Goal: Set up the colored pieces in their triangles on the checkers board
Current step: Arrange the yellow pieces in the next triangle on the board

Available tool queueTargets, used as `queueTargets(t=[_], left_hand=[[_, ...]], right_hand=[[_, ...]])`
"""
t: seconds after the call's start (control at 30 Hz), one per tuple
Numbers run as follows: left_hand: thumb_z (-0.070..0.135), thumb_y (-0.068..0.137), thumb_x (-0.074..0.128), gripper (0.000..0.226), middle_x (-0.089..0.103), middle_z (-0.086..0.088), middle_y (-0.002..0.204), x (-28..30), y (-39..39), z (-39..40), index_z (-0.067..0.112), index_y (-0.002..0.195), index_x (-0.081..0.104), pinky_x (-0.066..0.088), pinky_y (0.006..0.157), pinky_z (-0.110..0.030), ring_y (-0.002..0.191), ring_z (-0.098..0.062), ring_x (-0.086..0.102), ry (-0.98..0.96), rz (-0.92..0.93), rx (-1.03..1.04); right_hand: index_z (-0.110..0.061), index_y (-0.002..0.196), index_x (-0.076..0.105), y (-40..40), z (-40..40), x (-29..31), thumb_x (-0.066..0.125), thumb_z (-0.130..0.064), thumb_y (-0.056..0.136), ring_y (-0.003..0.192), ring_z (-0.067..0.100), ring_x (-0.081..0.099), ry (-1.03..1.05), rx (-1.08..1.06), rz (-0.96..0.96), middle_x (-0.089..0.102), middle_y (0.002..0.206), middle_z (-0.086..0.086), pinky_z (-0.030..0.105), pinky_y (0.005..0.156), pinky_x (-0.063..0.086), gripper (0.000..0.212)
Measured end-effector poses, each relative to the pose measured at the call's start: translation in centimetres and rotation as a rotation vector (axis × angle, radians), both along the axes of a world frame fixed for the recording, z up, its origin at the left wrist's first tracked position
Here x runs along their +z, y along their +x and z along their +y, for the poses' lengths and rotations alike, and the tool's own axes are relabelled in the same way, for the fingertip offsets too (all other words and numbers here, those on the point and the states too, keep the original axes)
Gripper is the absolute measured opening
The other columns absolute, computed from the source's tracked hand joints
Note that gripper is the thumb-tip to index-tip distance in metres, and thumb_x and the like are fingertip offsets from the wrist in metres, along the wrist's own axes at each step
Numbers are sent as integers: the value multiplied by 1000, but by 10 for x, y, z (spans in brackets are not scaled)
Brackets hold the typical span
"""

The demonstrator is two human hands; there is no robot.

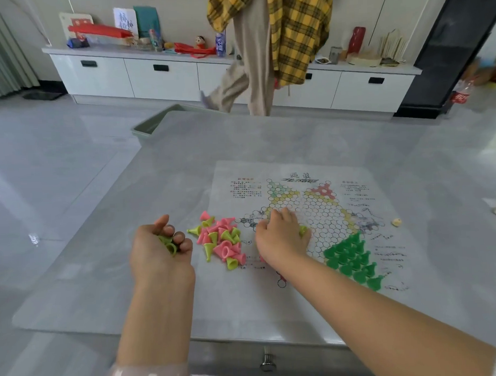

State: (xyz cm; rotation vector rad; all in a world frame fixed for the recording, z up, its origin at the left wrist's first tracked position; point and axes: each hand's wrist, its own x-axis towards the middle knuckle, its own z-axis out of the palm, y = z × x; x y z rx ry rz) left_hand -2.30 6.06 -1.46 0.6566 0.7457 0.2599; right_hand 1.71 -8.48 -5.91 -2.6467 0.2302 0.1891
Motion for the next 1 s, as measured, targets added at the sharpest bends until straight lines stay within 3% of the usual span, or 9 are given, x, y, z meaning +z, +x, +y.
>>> queueTargets(t=[0.2, 0.4, 0.5, 0.6, 0.63, 0.7, 0.73, 0.83, 1.0], left_hand=[[6, 87, 30, 23, 34, 4, 59, -1, 1, 2, 12, 80, 51, 25, 35, -16, 32, -8, 31, 2, -16, -8], [7, 87, 30, 22, 34, 4, 59, -1, 1, 1, 12, 79, 50, 25, 34, -15, 31, -8, 31, 4, -36, -9], [7, 87, 30, 23, 34, 4, 58, -2, 1, 3, 12, 79, 50, 24, 34, -14, 31, -8, 31, -3, -37, -13], [7, 87, 31, 23, 35, 4, 57, -1, 1, 4, 12, 78, 51, 25, 35, -14, 32, -9, 32, -28, -40, -37], [6, 87, 31, 23, 36, 4, 56, -1, 2, 4, 12, 78, 52, 25, 35, -14, 33, -9, 32, -36, -34, -56], [6, 88, 33, 22, 38, 3, 54, 2, 4, 2, 10, 76, 51, 26, 36, -15, 36, -10, 33, -55, -32, -111], [7, 88, 33, 22, 39, 2, 55, 3, 4, -1, 9, 76, 51, 28, 37, -16, 39, -10, 34, -74, -43, -140], [12, 91, 36, 21, 48, -6, 72, 5, 3, -15, 3, 82, 54, 43, 52, -20, 59, -14, 46, -155, -96, -198], [8, 90, 42, 17, 53, -9, 75, 6, 4, -32, 2, 81, 55, 49, 64, -24, 68, -18, 54, -197, -68, -319]], right_hand=[[-11, 145, 15, -10, 24, 0, 20, -32, 97, 142, 17, -5, 69, 89, -3, 2, 155, 5, 46, 112, -8, 52], [-15, 137, 32, -28, 51, -4, 20, -30, 97, 140, 14, 11, 243, 185, -108, 23, 149, 1, 47, 112, -5, 45], [-23, 141, 26, -33, 52, 2, 23, -30, 97, 141, 11, 5, 355, 207, -131, 17, 152, -4, 46, 114, -5, 44], [-19, 131, 44, -25, 23, 22, 36, -20, 93, 128, 14, 36, 408, 233, -212, 41, 139, 0, 33, 106, 28, 39], [-17, 122, 53, -22, 8, 31, 40, -16, 92, 110, 10, 51, 363, 279, -239, 52, 128, 0, 25, 92, 38, 33], [-18, 108, 63, -16, -25, 48, 44, -13, 91, 71, -1, 53, 127, 409, -230, 64, 109, -2, 15, 67, 40, 25], [-19, 106, 64, -14, -41, 55, 45, -11, 91, 67, -1, 51, -26, 488, -191, 65, 105, -2, 14, 66, 39, 25], [-23, 116, 57, -12, -73, 61, 48, -14, 90, 96, 9, 50, -381, 727, -31, 55, 111, -4, 25, 80, 44, 29], [-19, 109, 54, -23, -79, 43, 52, -23, 88, 90, 12, 44, -395, 834, -105, 47, 100, -5, 31, 73, 46, 22]])
